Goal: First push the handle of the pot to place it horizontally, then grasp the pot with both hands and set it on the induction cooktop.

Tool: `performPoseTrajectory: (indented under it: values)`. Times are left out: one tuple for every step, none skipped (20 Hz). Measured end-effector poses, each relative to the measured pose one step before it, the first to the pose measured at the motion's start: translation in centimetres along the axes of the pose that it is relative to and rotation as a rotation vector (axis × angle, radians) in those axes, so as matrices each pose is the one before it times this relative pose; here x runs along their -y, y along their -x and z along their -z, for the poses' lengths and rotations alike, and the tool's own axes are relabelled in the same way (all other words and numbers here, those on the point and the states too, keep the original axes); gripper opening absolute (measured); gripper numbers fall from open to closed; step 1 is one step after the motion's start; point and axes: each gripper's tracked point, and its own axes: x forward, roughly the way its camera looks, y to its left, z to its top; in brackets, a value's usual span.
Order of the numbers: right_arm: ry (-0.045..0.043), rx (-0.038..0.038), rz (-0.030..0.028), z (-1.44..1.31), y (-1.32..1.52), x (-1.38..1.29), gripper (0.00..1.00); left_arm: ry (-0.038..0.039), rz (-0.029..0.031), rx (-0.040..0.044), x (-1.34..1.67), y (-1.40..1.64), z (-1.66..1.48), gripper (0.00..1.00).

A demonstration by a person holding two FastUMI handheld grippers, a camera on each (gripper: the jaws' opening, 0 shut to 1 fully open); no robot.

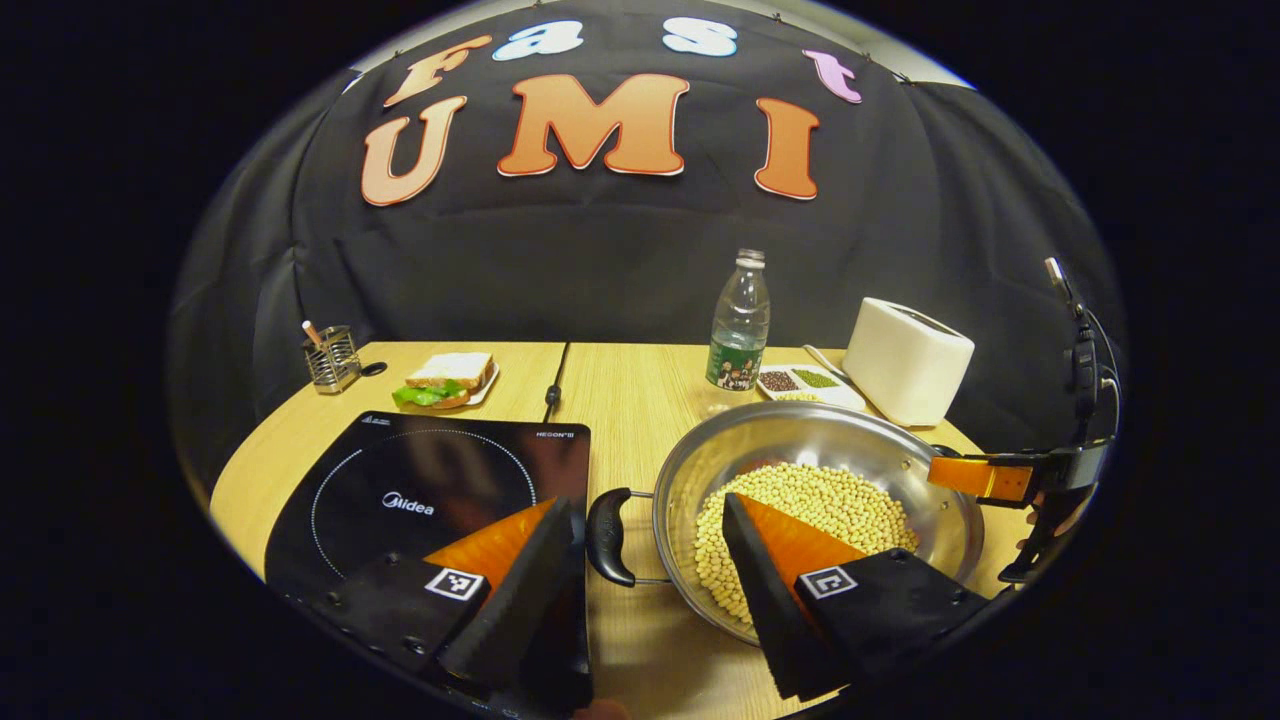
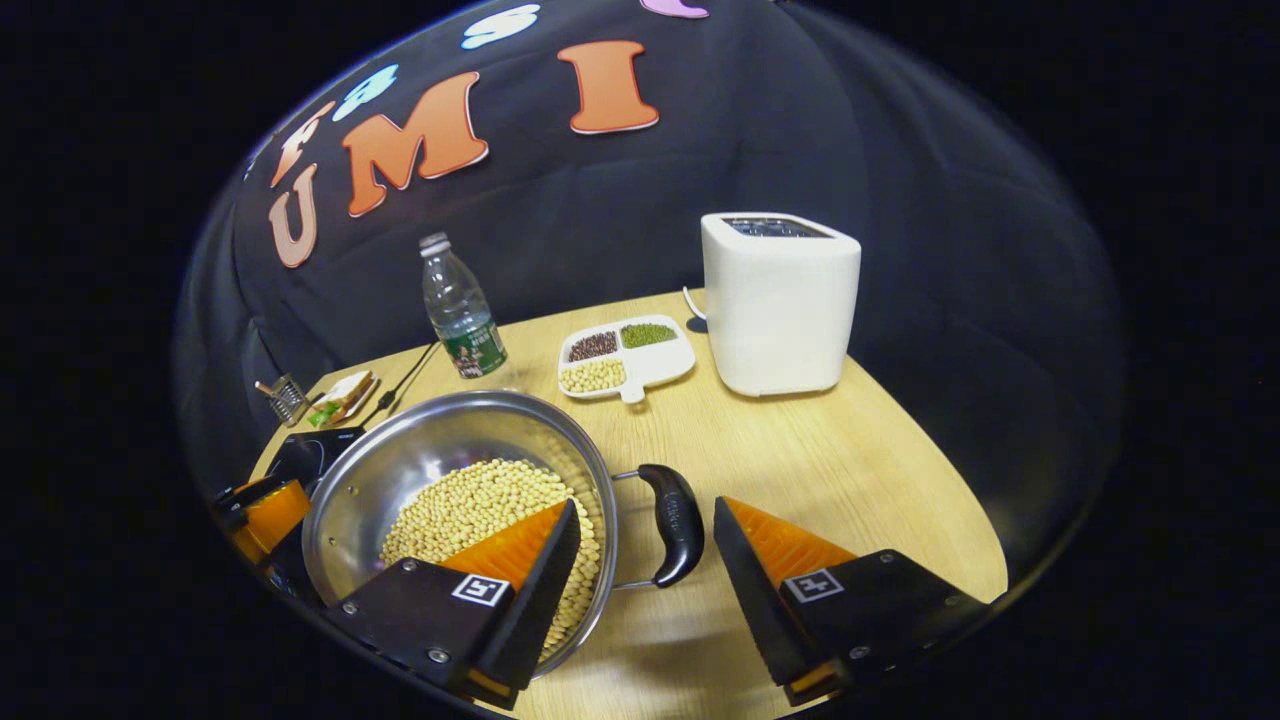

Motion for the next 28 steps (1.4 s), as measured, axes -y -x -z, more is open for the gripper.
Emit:
performPoseTrajectory:
  values:
    - [-0.01028, -0.01861, -0.00142, 0.423, -0.302, 0.179, 0.85, 0.00487, -0.00728, -0.01405, 0.012, -0.259, 0.244, 0.99]
    - [-0.01655, -0.00851, -0.01887, 0.218, -0.190, 0.021, 0.84, -0.00095, -0.00701, -0.01098, -0.081, -0.339, 0.218, 0.99]
    - [-0.02975, -0.01136, -0.02241, 0.295, 0.023, -0.499, 0.74, -0.00654, -0.01163, -0.01051, -0.164, -0.427, 0.151, 0.99]
    - [-0.01931, 0.00522, -0.01041, -0.375, -0.212, -0.156, 0.64, -0.00537, -0.00791, -0.01334, -0.041, -0.294, 0.380, 0.99]
    - [-0.00074, -0.00894, -0.00187, 0.157, -0.179, 0.024, 0.56, -0.00284, -0.00635, -0.01926, -0.026, -0.444, 0.457, 0.99]
    - [0.00875, 0.00492, 0.00307, 0.044, 0.089, 0.108, 0.55, 0.00118, -0.00296, -0.01957, -0.162, -0.254, 0.413, 0.99]
    - [0.01006, -0.00052, 0.00307, 0.030, 0.025, 0.206, 0.53, 0.00633, 0.00016, -0.01472, 0.015, -0.344, 0.298, 0.99]
    - [0.00173, -0.00089, 0.00098, -0.007, -0.007, -0.112, 0.53, 0.00695, 0.00219, -0.01793, 0.032, -0.269, 0.362, 0.98]
    - [-0.00278, 0.00072, -0.00100, -0.050, -0.096, 0.061, 0.52, -0.01205, -0.00951, 0.01231, -0.175, -0.244, -0.337, 0.99]
    - [-0.00260, -0.00004, -0.00147, 0.045, -0.020, 0.107, 0.52, 0.00110, -0.00176, -0.00310, 0.160, -0.352, 0.062, 0.99]
    - [-0.00426, 0.00049, 0.00052, -0.010, 0.008, 0.158, 0.52, -0.00222, 0.00069, 0.00045, 0.242, -0.089, -0.104, 0.98]
    - [-0.00195, -0.00123, 0.00124, 0.092, 0.094, 0.184, 0.52, -0.01445, 0.00877, -0.00418, 0.608, -0.441, -0.014, 0.99]
    - [0.00217, -0.00056, 0.00613, 0.041, 0.017, 0.022, 0.53, -0.00473, -0.01066, -0.02969, 0.137, -0.781, 0.940, 0.98]
    - [0.00222, 0.00041, 0.00935, 0.020, 0.201, 0.428, 0.52, -0.00919, -0.02761, -0.02056, 0.193, 0.436, 0.320, 0.87]
    - [-0.00748, 0.00056, 0.00447, 0.003, 0.344, 0.280, 0.52, -0.00622, 0.01324, 0.00988, -0.200, 0.238, -0.357, 0.77]
    - [-0.00714, 0.00229, 0.00421, 0.072, 0.078, 0.017, 0.52, 0.01479, 0.00490, 0.00775, 0.239, -0.571, -0.169, 0.72]
    - [-0.00859, 0.00119, 0.00702, 0.082, -0.184, 0.002, 0.53, 0.00159, 0.00752, -0.00635, 0.312, -0.015, -0.019, 0.68]
    - [-0.01140, 0.00236, 0.00753, -0.018, 0.207, -0.015, 0.52, -0.00259, 0.00067, 0.00523, 0.039, -0.153, 0.192, 0.64]
    - [-0.00349, 0.00315, 0.01223, -0.087, -0.187, 0.049, 0.51, -0.01381, 0.00379, 0.00388, 0.118, -0.330, -0.110, 0.61]
    - [-0.00872, -0.00301, 0.01046, 0.271, 0.349, -0.082, 0.49, -0.00622, 0.00329, 0.00365, 0.034, 0.131, -0.015, 0.59]
    - [-0.01885, 0.00282, 0.00254, -0.173, 0.580, -0.038, 0.47, 0.01200, 0.00676, -0.01417, -0.088, 0.438, 0.265, 0.60]
    - [-0.00956, 0.00503, -0.00114, -0.179, 0.348, -0.218, 0.47, 0.02575, 0.01194, -0.00497, 0.084, 0.428, 0.159, 0.57]
    - [-0.00356, 0.02049, 0.00003, -0.508, 0.431, -0.225, 0.46, 0.00838, 0.01297, 0.00481, 0.076, 0.452, -0.239, 0.57]
    - [0.00584, 0.00709, 0.00092, -0.563, 0.639, 0.003, 0.45, -0.00378, 0.00712, 0.00985, 0.017, 0.515, -0.553, 0.57]
    - [-0.00023, 0.01063, 0.00236, -0.511, 0.650, -0.207, 0.45, -0.00664, 0.00219, 0.01623, -0.137, 0.458, -0.794, 0.57]
    - [-0.00228, 0.01135, -0.00107, -0.709, 0.681, -0.288, 0.46, -0.00419, 0.00270, 0.01187, -0.216, 0.514, -0.665, 0.57]
    - [-0.00060, 0.00952, -0.00359, -0.597, 0.644, -0.350, 0.46, 0.00029, 0.00448, 0.01461, -0.124, 0.610, -0.880, 0.59]
    - [-0.00304, 0.01519, -0.00183, -0.620, 0.702, -0.436, 0.41, 0.00040, 0.00486, 0.01527, -0.132, 0.474, -0.916, 0.57]
